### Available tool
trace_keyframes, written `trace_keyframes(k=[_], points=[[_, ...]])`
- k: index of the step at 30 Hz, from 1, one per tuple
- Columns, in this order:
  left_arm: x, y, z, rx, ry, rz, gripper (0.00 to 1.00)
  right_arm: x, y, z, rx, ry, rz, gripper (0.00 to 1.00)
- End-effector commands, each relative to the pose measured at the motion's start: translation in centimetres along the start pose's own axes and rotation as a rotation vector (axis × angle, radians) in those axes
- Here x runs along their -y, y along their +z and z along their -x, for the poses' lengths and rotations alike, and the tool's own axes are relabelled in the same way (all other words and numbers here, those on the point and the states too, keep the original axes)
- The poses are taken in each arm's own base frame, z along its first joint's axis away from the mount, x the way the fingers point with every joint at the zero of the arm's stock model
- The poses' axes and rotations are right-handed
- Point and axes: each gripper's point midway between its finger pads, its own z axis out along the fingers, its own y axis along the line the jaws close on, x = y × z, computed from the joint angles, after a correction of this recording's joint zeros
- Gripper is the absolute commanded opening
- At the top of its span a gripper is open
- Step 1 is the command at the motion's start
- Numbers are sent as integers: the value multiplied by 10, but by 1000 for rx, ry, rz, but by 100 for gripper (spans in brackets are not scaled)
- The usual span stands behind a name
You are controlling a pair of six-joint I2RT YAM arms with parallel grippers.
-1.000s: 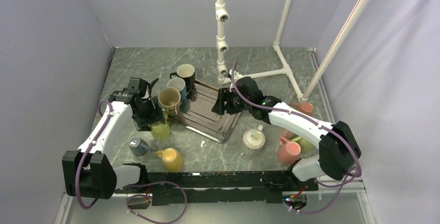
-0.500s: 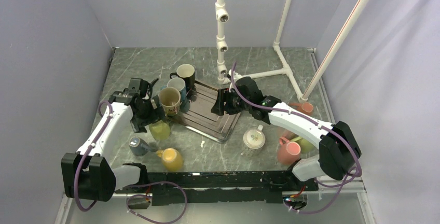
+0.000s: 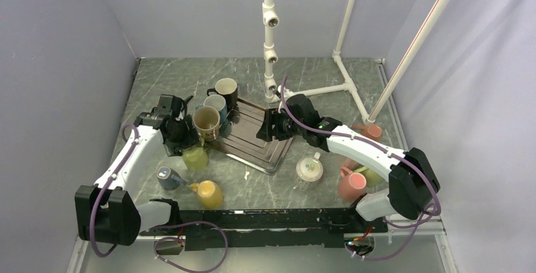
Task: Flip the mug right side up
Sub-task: Move the cup to the center of the board.
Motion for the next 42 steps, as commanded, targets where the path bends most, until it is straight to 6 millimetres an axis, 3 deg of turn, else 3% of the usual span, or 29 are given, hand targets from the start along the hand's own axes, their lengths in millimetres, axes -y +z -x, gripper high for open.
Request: trace_keyframes(k=[1,9,19,27,32,40,42], points=[[9,-2,-22,-24,-26,-61,49,-16,-4,23,72,-17,45,64],[23,-4,-48,-87,33,-81,46,-22,-4,17,56,-4,78,63],[66,-6,-64,-145,316,-230,48,-32,-6,4,16,-19,144,63],[101,-13,-75,-180,478,-403,50,-48,2,-20,-44,-209,286,57],[105,-8,-86,-225,536,-397,63,-63,20,-24,10,-314,336,56],[107,-11,-96,-242,573,-371,77,-50,51,-21,35,-150,239,39],[109,-12,-99,-241,585,-390,80,-38,63,-23,32,-96,167,35]])
